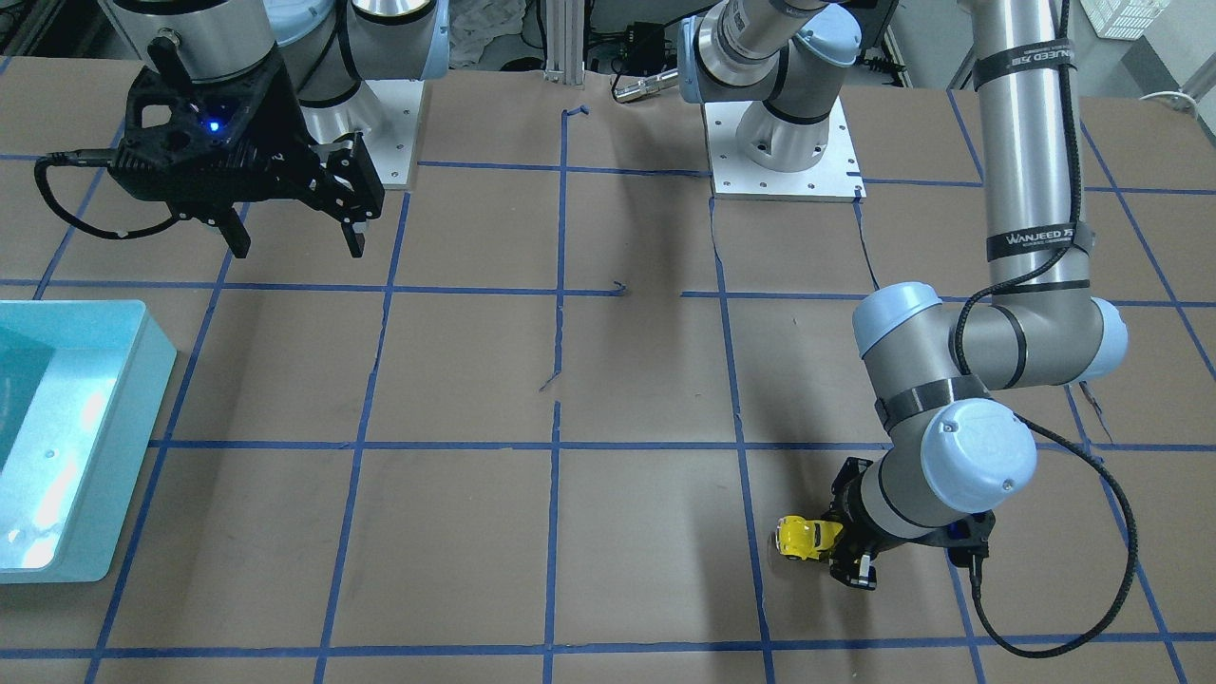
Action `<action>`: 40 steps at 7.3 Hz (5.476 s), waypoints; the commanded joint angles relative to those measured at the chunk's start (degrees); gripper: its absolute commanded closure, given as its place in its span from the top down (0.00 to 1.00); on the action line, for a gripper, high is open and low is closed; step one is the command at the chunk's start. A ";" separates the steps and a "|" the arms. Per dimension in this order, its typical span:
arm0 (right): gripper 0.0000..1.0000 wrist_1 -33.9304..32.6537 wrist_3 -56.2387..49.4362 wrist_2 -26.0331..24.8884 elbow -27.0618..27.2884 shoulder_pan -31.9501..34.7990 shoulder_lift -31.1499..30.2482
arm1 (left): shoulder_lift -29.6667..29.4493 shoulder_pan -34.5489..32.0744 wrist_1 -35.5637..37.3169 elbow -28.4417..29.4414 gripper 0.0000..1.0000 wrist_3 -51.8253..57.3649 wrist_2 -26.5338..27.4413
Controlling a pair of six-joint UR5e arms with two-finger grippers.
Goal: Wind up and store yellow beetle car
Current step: 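Drag the held car along the table toward the table center, then open the left gripper and lift it away from the car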
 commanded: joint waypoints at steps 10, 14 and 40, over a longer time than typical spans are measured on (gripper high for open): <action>1.00 0.00 0.09 0.00 0.00 0.09 0.00 | -0.91 2.73 0.17 -0.62 0.00 -4.51 -0.86; 1.00 0.00 0.00 0.00 0.00 0.00 0.00 | -1.08 3.86 0.08 -0.80 0.00 -4.51 -1.21; 1.00 0.44 -0.35 0.09 -0.52 -0.17 -0.09 | 21.58 -5.95 -30.24 8.24 1.00 56.92 4.33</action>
